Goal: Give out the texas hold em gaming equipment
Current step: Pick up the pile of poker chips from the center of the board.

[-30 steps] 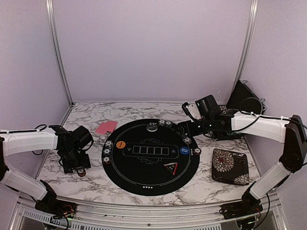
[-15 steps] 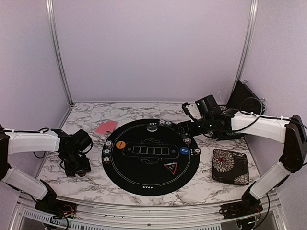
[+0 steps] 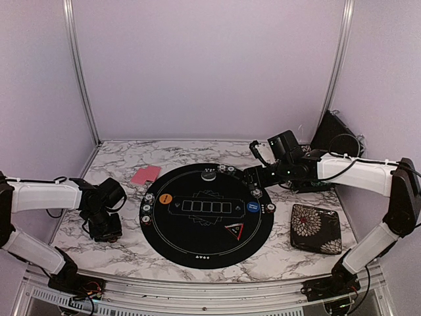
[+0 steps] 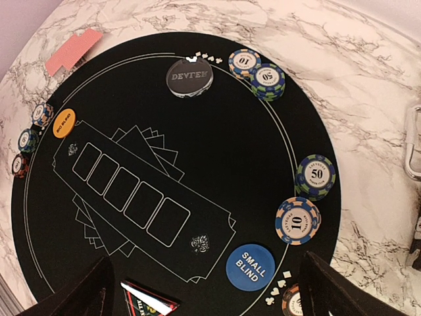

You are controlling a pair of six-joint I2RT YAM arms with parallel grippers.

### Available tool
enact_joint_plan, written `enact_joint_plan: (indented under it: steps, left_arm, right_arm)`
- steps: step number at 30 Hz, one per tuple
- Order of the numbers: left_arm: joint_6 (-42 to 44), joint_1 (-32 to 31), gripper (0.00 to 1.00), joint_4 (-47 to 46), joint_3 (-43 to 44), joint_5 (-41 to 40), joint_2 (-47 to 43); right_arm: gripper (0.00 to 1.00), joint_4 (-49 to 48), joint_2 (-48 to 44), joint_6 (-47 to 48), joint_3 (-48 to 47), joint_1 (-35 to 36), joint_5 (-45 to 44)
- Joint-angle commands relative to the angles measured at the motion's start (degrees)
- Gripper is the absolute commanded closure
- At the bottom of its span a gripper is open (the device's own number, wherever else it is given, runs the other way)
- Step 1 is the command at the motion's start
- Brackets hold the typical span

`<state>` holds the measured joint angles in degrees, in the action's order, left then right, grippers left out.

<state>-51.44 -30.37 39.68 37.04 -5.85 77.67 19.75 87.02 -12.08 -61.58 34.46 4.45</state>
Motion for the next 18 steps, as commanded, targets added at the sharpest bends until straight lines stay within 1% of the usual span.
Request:
enact_joint_plan:
  steps: [1,8,18]
  left_arm:
    - [0.3,0.2,0.55,-0.1,-1.2,0.6,0.4]
    - [0.8,0.2,0.64,1.0,-0.4,0.4,-0.3]
    - [1.1,-2.1,0.65,4.2,4.1,-1.2,0.5]
  right_arm:
    - [0.06,-0.7,-1.7,0.2,-0.4,-0.6,-0.4]
    - [0.06,-0.8,-1.6,0.3,-0.4,-0.6,-0.3]
    - [0.06,-0.7,-1.5,0.3,-0.5,-0.6,-0.5]
